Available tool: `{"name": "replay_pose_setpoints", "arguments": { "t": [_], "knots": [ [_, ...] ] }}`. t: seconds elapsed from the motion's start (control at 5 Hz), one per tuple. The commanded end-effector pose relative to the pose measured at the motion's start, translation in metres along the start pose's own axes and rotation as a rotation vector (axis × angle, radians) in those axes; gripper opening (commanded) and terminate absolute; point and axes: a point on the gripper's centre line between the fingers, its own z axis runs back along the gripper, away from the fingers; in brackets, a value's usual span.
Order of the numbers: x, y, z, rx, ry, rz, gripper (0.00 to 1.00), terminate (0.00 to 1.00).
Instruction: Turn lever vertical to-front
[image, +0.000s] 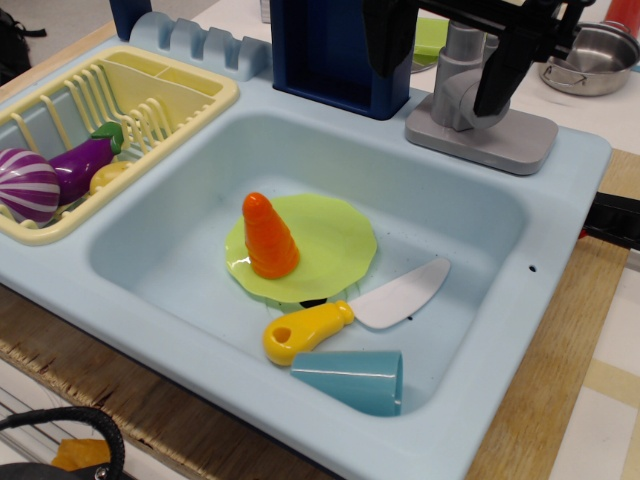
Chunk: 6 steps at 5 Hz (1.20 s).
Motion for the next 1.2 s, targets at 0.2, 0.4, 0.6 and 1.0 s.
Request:
{"name": "replay_pose_setpoints", "arguments": {
  "t": [0.2,0.4,0.6,1.0],
  "knots": [
    [0.011,-0.004,0.008,0.003,-0.099,-0.071,1.00,0.00],
    [0.023,-0.011,0.019,0.007,-0.163,-0.127,1.00,0.00],
    [0.030,-0.015,0.026,0.027,-0.209,-0.148,1.00,0.00],
    [0.040,-0.016,0.013,0.005,-0.243,-0.161,1.00,0.00]
  ]
}}
